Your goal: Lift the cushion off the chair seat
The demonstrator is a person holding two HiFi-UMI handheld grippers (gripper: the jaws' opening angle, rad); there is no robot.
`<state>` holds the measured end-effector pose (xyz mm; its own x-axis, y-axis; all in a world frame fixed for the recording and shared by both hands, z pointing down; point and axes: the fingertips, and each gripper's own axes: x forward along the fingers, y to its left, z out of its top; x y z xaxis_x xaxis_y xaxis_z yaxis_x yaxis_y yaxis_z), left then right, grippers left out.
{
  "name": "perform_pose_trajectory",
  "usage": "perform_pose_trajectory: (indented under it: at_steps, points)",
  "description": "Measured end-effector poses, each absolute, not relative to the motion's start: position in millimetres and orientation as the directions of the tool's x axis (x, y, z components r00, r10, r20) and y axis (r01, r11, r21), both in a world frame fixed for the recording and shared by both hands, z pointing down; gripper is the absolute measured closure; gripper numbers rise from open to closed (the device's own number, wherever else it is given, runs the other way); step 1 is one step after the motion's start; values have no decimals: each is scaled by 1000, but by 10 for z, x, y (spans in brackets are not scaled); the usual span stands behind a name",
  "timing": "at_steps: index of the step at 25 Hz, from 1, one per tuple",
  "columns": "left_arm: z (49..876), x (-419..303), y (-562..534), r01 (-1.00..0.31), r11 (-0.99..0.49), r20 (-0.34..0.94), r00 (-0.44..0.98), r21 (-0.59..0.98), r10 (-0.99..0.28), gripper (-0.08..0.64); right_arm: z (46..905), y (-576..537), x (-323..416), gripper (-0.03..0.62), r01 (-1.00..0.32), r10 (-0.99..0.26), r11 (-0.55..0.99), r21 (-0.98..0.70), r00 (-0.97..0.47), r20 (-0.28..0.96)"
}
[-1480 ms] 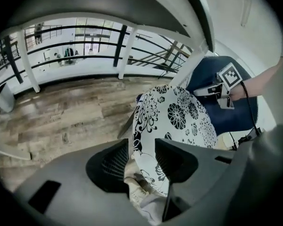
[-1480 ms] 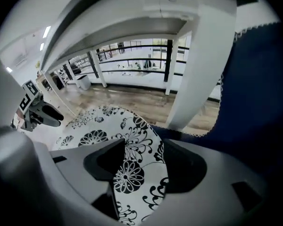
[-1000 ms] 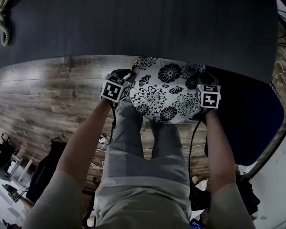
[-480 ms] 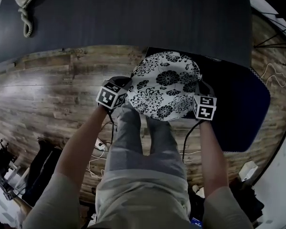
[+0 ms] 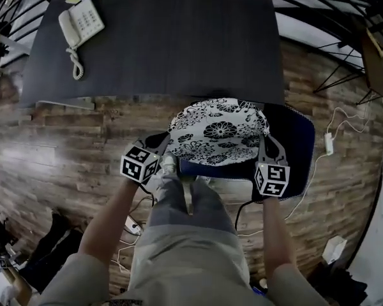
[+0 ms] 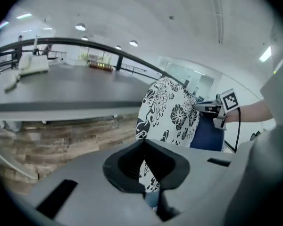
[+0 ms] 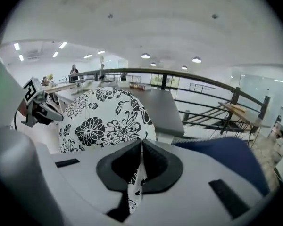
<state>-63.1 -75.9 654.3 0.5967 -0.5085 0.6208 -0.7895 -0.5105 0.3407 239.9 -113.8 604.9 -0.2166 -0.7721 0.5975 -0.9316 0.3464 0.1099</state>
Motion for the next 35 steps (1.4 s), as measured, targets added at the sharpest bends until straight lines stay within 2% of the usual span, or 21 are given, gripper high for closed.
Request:
perform_pose_trajectory:
  at_steps: [4,11,17,22,28,35]
  points:
    - [5430,-688,-949,-816,-489,496,577,310,-649,552,4933,-1283,2337,589,-933,-855,339,122,-251,455]
    - [3503,-736,-1104,-829,-540,272,559,147,-783,552,2998,-1307,2204,589,-936,-945,313,160,-291,146]
    - [2308,-865,-1193,-828,-553,111,561,98,-820,552,1520,-1087,2014,589,-932,-933,304,195,-333,-136]
    - [1550,-988,-1174,-834,-543,-40,541,102,-840,552,759,-817,1910,589,-927,-886,265,266,-343,-313]
    - [1265,-1022,-883,-833,-552,-140,551,-39,-823,552,652,-579,1876,589,-937,-860,266,226,-336,-384]
    - [1540,-1103,-860,-832,-552,-82,555,-58,-828,552,1054,-670,1826,589,-947,-897,281,158,-318,-306]
